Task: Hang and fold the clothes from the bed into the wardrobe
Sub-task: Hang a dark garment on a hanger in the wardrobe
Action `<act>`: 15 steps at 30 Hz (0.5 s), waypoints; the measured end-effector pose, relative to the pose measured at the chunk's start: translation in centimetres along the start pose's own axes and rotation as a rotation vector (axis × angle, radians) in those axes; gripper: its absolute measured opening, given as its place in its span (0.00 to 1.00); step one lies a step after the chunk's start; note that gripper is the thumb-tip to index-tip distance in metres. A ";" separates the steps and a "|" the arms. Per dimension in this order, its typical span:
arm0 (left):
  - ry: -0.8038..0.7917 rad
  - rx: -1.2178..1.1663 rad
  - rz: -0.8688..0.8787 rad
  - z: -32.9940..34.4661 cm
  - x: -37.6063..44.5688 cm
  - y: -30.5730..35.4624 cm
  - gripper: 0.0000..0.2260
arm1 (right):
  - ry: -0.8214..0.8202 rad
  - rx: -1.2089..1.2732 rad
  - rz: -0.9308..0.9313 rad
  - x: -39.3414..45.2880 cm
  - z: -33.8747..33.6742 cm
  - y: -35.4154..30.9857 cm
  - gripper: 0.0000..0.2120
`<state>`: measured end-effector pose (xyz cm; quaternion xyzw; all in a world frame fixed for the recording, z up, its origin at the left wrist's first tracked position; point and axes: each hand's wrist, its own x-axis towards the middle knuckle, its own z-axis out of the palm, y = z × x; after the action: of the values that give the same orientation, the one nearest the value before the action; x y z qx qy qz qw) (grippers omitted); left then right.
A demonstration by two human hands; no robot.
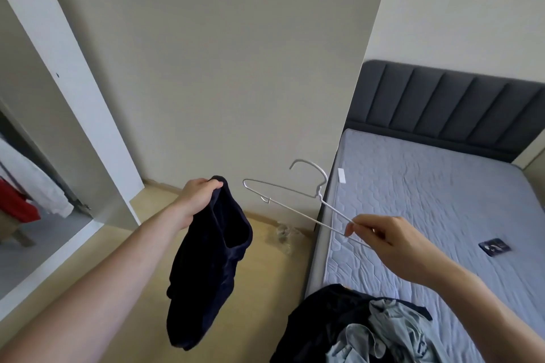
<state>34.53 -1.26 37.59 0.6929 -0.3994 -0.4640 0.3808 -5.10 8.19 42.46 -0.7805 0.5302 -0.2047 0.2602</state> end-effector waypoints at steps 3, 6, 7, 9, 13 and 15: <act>0.006 0.020 0.046 -0.3 0.0 0.7 0.14 | 0.000 -0.019 -0.007 0.7 0.0 -0.8 0.14; 0.053 0.046 0.093 -0.3 0.1 1.5 0.15 | -0.011 -0.032 -0.021 1.3 -0.1 -1.4 0.14; 0.065 0.057 0.104 -0.2 0.0 1.7 0.15 | -0.018 -0.034 -0.026 1.5 -0.1 -1.6 0.14; 0.069 0.077 0.133 0.1 -0.3 2.0 0.14 | -0.026 -0.045 -0.031 1.8 -0.1 -1.7 0.14; 0.016 0.106 0.220 1.5 -1.8 3.0 0.16 | -0.040 -0.041 -0.039 2.0 0.9 -2.1 0.13; -0.016 0.137 0.285 2.4 -3.0 3.8 0.16 | -0.049 -0.073 -0.057 2.1 2.3 -2.5 0.13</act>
<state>30.78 -0.45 41.36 0.6497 -0.5275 -0.3826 0.3915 -1.19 7.42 42.36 -0.8091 0.5085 -0.1733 0.2384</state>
